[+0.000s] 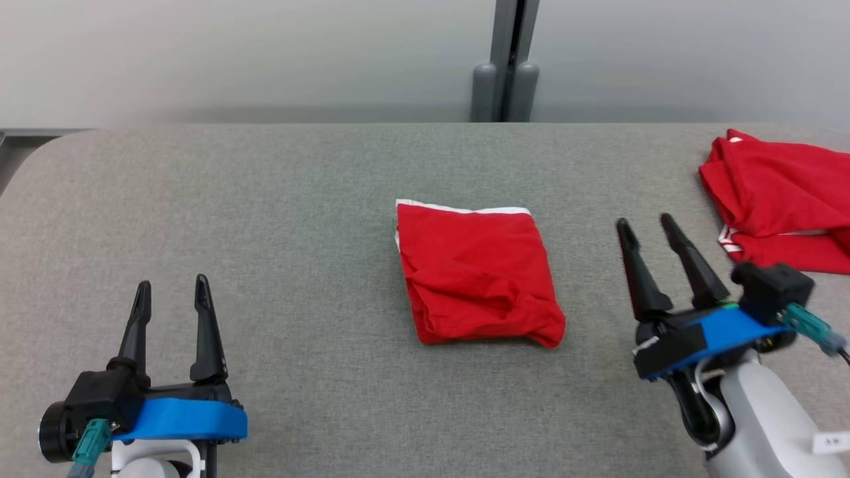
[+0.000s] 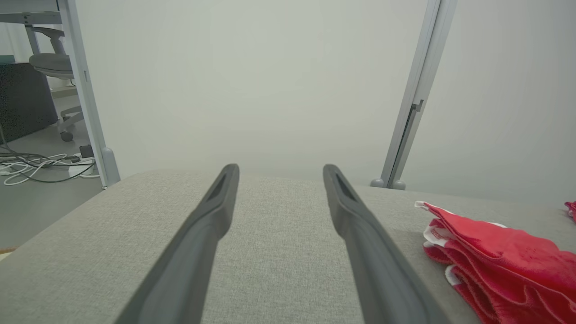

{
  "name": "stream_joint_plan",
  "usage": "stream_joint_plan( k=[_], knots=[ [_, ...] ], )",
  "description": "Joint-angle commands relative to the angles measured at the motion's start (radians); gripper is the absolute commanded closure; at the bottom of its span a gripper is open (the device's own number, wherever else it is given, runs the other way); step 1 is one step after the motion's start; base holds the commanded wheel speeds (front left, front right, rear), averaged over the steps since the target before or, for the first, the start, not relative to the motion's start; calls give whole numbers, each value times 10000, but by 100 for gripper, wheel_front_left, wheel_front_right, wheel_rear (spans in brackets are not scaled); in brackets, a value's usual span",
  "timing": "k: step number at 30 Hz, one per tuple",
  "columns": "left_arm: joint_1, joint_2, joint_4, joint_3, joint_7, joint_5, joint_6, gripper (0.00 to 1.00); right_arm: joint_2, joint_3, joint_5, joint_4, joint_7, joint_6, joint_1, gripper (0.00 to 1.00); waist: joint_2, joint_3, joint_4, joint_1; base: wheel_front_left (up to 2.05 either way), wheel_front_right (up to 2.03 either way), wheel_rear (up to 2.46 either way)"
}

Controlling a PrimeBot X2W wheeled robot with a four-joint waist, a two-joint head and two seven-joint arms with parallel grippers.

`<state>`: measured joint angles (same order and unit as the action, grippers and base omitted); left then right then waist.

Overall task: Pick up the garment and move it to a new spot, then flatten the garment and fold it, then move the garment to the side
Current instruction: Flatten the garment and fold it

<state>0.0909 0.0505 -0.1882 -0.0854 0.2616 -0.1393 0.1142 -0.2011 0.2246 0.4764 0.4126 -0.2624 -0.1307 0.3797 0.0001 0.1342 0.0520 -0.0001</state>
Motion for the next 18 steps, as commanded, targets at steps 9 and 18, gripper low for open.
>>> stream_joint_plan(
  k=[9,18],
  knots=[
    [-360,0,-33,-32,42,248,69,0,542,-1511,-1112,-1498,-31,-1,-1977,0,-1,-438,-289,1,0,0,0],
    [-713,1,-147,-38,43,402,31,0,1108,-2004,-1793,-2225,-30,-1,-3297,0,-1,-773,-280,1,0,0,0]
  ],
)
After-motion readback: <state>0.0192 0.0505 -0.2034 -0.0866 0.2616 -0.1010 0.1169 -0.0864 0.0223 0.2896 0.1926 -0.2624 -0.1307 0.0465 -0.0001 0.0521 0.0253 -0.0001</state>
